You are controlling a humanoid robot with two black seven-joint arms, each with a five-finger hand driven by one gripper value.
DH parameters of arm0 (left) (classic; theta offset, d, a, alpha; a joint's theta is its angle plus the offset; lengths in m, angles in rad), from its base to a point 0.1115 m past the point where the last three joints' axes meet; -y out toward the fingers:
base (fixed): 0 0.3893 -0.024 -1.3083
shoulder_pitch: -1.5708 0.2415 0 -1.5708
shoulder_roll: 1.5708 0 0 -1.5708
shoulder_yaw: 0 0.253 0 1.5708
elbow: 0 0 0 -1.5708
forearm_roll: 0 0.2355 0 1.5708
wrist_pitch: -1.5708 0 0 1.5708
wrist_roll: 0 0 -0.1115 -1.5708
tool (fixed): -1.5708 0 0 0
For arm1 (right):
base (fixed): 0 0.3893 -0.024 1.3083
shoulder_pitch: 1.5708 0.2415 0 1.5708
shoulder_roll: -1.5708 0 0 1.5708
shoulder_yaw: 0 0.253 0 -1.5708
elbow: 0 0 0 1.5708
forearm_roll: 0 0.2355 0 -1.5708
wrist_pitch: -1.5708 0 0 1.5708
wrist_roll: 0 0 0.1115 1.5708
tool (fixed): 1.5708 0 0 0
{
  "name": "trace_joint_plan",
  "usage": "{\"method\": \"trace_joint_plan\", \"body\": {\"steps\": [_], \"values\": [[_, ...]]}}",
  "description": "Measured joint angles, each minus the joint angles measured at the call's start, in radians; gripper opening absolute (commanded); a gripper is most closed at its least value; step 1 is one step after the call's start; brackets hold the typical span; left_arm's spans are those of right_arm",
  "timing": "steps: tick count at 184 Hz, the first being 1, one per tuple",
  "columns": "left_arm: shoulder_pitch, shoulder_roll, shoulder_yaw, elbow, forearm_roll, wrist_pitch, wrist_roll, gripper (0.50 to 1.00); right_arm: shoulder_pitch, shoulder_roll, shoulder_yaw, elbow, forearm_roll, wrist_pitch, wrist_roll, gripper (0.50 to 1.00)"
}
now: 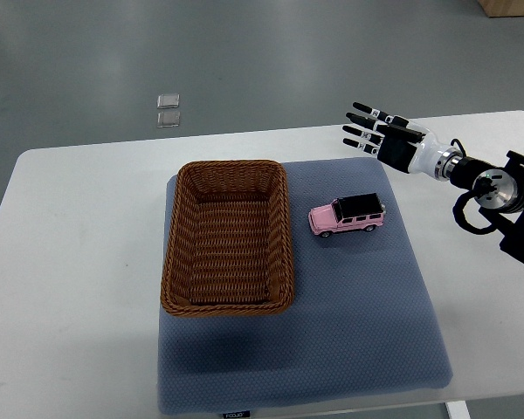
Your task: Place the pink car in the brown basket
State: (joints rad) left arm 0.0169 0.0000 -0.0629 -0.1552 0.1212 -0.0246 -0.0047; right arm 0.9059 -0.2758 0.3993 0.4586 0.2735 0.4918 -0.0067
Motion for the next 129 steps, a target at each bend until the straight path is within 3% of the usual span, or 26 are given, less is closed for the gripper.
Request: {"method": "trace_joint_plan", "body": {"steps": [99, 129], "values": [[0.000, 0.000, -0.002, 0.005, 0.000, 0.001, -0.009, 1.000, 0.001, -0.006, 0.001, -0.006, -0.006, -0.014, 0.029, 0.917], [0.000, 0.000, 0.000, 0.003, 0.000, 0.002, -0.009, 1.000, 0.001, -0.008, -0.001, -0.006, -0.013, 0.013, 0.034, 0.917]]}}
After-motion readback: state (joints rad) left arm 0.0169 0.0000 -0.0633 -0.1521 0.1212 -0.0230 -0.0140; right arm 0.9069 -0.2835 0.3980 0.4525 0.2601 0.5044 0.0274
